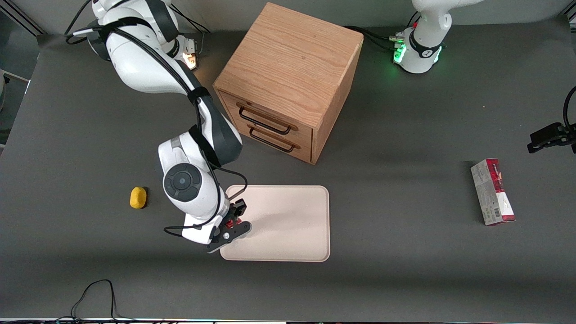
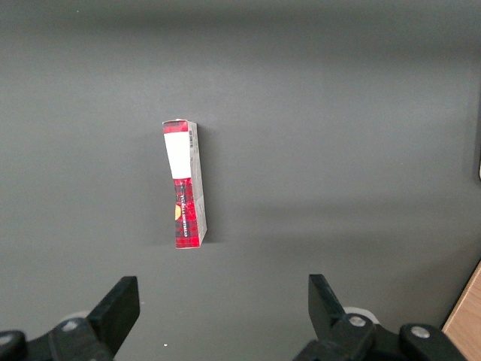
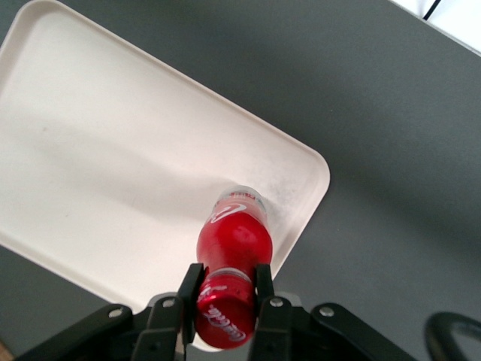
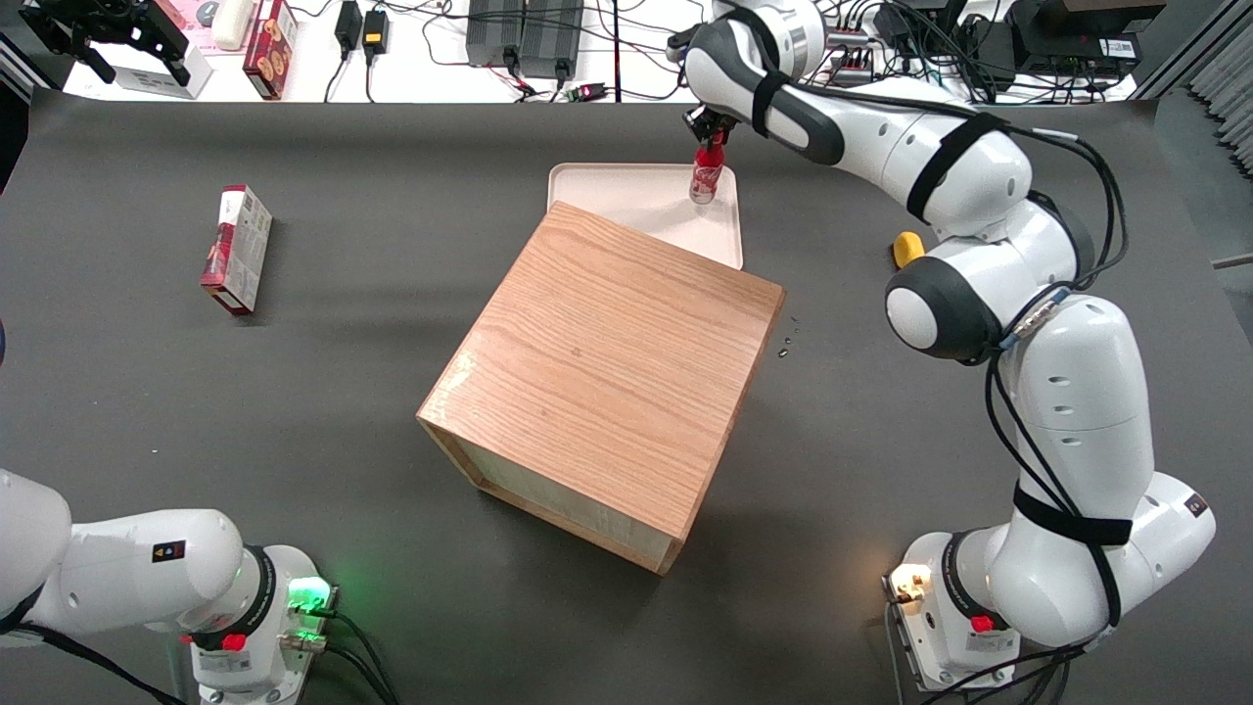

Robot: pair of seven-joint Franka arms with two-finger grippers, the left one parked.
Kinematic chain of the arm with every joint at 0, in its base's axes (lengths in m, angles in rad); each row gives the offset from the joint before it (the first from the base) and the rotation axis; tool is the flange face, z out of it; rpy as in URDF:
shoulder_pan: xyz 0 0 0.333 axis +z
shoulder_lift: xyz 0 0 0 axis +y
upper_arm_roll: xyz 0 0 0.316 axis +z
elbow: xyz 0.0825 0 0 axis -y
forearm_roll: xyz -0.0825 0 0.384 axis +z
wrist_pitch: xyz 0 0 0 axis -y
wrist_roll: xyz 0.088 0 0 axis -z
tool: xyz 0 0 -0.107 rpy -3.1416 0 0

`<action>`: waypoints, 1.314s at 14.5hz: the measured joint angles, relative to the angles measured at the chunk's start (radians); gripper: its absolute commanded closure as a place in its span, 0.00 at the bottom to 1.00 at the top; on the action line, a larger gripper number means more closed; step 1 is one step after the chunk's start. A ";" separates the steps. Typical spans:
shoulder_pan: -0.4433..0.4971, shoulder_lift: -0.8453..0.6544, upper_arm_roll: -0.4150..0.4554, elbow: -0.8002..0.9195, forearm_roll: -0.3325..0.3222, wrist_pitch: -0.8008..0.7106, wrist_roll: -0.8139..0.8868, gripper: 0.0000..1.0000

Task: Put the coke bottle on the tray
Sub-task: 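Carry the held bottle with the right gripper over the cream tray, then lower the bottle upright onto the tray and open the right gripper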

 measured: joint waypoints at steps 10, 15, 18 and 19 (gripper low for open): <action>-0.005 0.031 0.000 0.001 0.000 0.066 -0.014 0.00; -0.005 0.030 0.001 0.004 0.000 0.078 -0.014 0.00; -0.004 0.006 0.001 0.023 0.000 0.024 -0.012 0.00; -0.004 -0.017 0.001 0.032 0.000 -0.036 -0.009 0.00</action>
